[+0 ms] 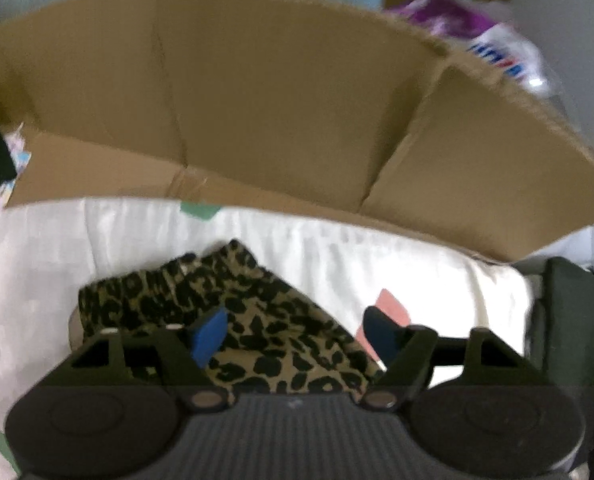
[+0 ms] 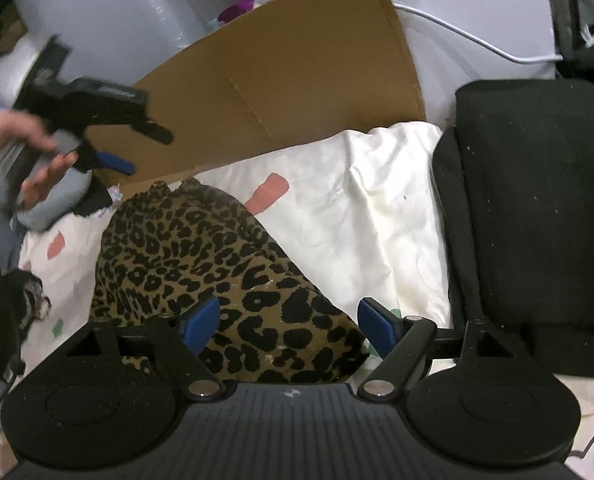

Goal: Fold clothes

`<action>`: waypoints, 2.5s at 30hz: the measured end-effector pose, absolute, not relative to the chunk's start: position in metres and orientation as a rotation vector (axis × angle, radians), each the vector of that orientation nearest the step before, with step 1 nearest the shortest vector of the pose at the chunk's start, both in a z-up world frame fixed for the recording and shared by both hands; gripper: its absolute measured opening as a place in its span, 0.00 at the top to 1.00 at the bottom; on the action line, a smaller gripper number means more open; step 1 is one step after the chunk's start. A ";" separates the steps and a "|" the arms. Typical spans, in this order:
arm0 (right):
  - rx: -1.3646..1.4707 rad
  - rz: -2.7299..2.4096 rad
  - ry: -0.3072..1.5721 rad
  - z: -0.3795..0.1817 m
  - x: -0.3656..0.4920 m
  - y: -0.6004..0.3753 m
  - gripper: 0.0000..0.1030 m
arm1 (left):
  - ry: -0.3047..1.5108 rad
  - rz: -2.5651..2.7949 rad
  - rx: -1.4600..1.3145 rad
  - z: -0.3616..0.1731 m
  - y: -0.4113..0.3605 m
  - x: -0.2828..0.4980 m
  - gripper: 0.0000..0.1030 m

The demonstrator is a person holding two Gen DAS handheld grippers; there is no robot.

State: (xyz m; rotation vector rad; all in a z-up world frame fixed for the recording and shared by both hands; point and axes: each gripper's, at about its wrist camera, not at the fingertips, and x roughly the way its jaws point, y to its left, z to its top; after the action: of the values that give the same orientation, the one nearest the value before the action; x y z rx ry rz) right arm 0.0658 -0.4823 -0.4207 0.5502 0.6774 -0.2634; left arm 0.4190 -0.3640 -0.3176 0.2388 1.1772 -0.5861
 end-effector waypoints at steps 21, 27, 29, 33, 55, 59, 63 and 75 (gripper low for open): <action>0.536 -0.236 0.749 -0.437 0.078 -0.485 0.48 | 1.379 -0.370 0.165 -0.379 -0.351 0.447 0.36; 0.546 -0.238 0.736 -0.434 0.075 -0.487 0.58 | 1.368 -0.395 0.146 -0.362 -0.347 0.451 0.67; 0.547 -0.236 0.739 -0.434 0.076 -0.487 0.58 | 1.383 -0.394 0.114 -0.365 -0.346 0.454 0.68; 0.537 -0.232 0.740 -0.434 0.077 -0.486 0.58 | 1.389 -0.386 0.096 -0.374 -0.353 0.459 0.68; 0.493 -0.230 0.744 -0.431 0.077 -0.481 0.58 | 1.396 -0.261 -0.162 -0.402 -0.334 0.462 0.99; 0.505 -0.234 0.749 -0.436 0.078 -0.482 0.66 | 1.378 -0.296 -0.133 -0.389 -0.337 0.457 0.99; 0.519 -0.250 0.750 -0.441 0.076 -0.483 0.67 | 1.352 -0.329 -0.127 -0.372 -0.341 0.454 1.00; 0.512 -0.308 0.759 -0.446 0.078 -0.493 0.68 | 1.300 -0.381 -0.124 -0.338 -0.347 0.449 1.00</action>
State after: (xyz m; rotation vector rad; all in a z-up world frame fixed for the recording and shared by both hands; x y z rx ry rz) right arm 0.0775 -0.4925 -0.4463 0.5115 0.7591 -0.3079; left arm 0.4494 -0.3470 -0.3380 -0.1242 1.2999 -0.3810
